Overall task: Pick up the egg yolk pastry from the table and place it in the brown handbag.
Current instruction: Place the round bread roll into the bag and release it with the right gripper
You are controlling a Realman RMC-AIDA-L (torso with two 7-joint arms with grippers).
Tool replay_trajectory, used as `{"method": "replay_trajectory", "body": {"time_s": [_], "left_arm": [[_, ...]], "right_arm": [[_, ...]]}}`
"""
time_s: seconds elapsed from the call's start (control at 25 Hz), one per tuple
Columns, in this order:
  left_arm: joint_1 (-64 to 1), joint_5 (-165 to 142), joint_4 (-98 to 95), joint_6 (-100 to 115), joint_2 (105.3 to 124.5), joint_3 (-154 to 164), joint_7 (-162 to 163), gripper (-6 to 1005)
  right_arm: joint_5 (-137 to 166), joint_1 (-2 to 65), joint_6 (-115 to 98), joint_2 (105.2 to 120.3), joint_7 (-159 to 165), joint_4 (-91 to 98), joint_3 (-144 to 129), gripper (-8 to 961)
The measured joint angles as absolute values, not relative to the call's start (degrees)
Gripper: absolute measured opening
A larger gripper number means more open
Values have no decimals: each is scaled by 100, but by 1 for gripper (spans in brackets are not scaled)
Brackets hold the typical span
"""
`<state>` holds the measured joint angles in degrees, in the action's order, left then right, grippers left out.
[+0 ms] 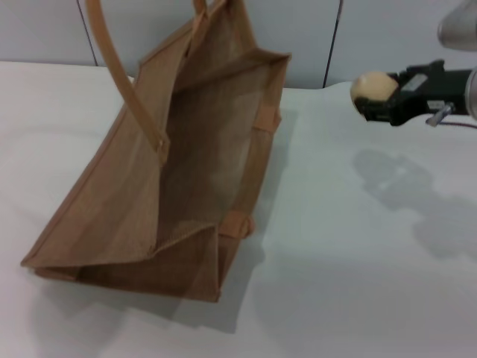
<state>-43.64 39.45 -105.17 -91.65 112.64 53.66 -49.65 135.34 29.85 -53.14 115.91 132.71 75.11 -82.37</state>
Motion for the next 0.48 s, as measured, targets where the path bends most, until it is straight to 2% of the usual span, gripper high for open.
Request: {"method": "replay_trajectory", "body": {"time_s": [0.24, 0.48], "left_arm": [[-4470, 4021, -10671, -9181, 11339, 5377, -5184, 122], [-4589, 4209, -10731, -9205, 11368, 5383, -5545, 122]], "right_arm": [[13530, 2645, -5780, 11609, 13447, 8813, -8454, 601], [13519, 2565, -5919, 11619, 13565, 9322, -8696, 596]]}}
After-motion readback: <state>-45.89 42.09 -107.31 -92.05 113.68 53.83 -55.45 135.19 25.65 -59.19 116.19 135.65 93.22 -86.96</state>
